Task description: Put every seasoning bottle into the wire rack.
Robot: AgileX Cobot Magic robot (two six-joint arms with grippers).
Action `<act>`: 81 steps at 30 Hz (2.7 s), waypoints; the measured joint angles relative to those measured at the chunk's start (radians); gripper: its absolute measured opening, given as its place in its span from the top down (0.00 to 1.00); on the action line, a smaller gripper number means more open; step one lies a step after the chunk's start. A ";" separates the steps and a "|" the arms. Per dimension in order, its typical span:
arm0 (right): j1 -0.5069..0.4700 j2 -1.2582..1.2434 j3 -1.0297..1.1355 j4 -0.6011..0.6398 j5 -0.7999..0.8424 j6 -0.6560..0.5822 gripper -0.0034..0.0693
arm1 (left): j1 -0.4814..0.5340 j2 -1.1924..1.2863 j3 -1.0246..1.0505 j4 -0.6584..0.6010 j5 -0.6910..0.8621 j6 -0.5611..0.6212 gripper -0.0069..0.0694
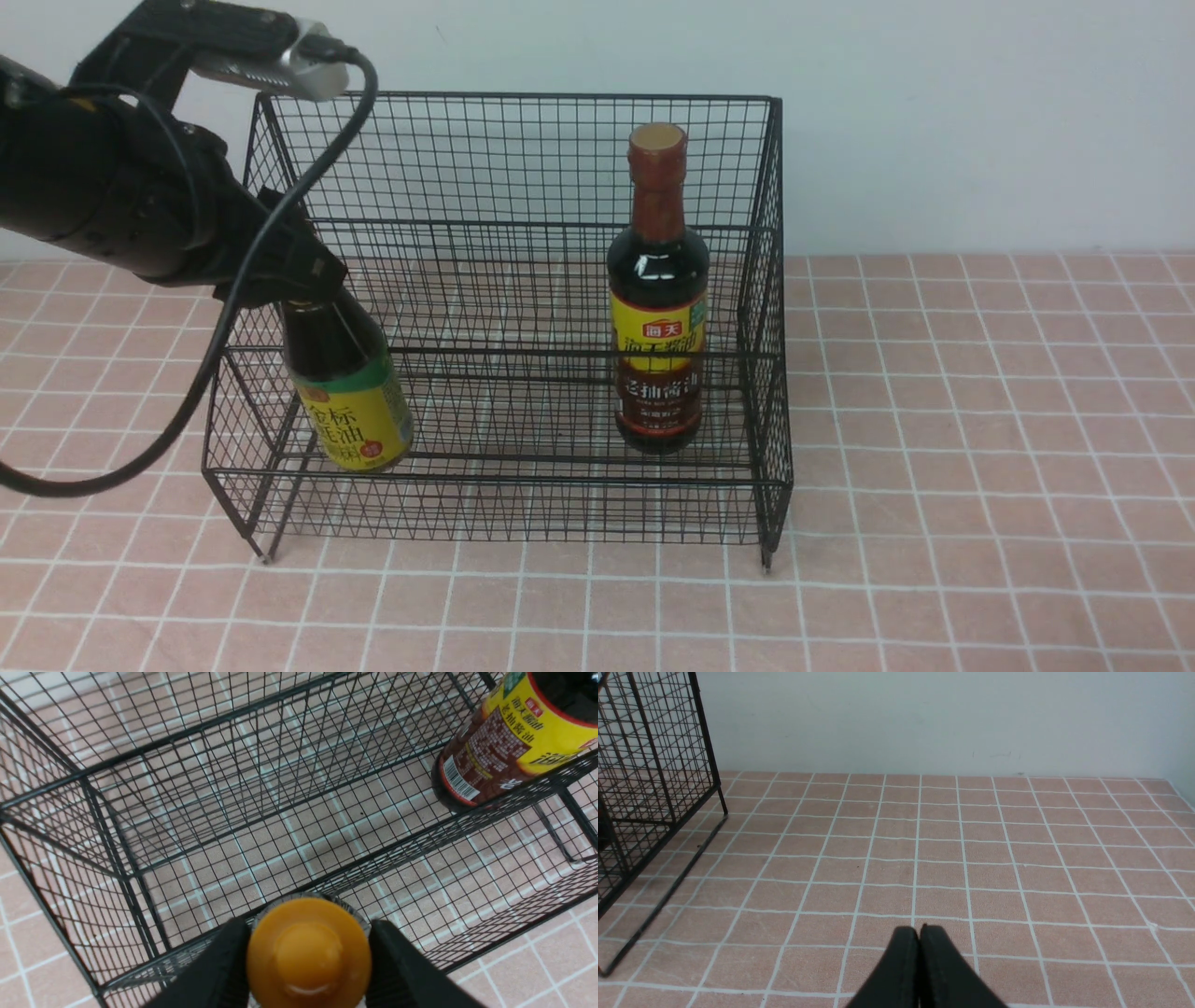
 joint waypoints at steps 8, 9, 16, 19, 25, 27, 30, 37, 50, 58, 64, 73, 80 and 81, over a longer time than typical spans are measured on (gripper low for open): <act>0.000 0.000 0.000 0.000 0.000 0.000 0.97 | -0.002 0.039 0.000 -0.001 0.020 0.000 0.54; 0.000 0.000 0.000 0.000 0.000 0.000 0.97 | -0.002 0.046 0.000 -0.001 0.023 0.000 0.54; 0.000 0.000 0.000 0.000 0.000 0.000 0.97 | -0.003 0.107 0.000 0.001 0.035 0.000 0.54; 0.000 0.000 0.000 0.000 0.000 0.000 0.97 | -0.003 0.124 0.000 0.001 0.035 0.000 0.54; 0.000 0.000 0.000 0.000 0.000 0.000 0.97 | -0.003 0.138 0.000 0.001 0.035 0.000 0.54; 0.000 0.000 0.000 0.000 0.000 0.000 0.97 | -0.003 0.138 0.000 0.001 0.036 0.000 0.53; 0.000 0.000 0.000 0.000 0.000 0.000 0.97 | -0.003 0.138 0.000 -0.003 0.045 0.000 0.49; 0.000 0.000 0.000 0.000 0.000 0.000 0.97 | -0.005 0.137 -0.023 -0.015 0.088 0.000 0.39; 0.000 0.000 0.000 0.000 0.000 0.000 0.97 | -0.005 -0.075 -0.214 -0.020 0.244 -0.062 0.72; 0.000 0.000 0.000 0.000 0.000 0.000 0.97 | -0.005 -0.369 -0.091 -0.065 0.235 -0.157 0.92; 0.000 0.000 0.000 0.000 0.000 0.000 0.97 | -0.005 -0.669 0.147 -0.072 0.168 -0.161 0.92; 0.000 0.000 0.000 0.000 0.000 0.000 0.97 | -0.005 -0.989 0.312 -0.064 0.150 -0.149 0.92; 0.000 0.000 0.000 0.000 0.000 0.000 0.97 | -0.005 -1.033 0.329 -0.057 0.034 -0.118 0.92; 0.000 0.000 0.000 0.000 0.000 0.000 0.97 | -0.005 -1.033 0.330 -0.057 0.016 -0.118 0.92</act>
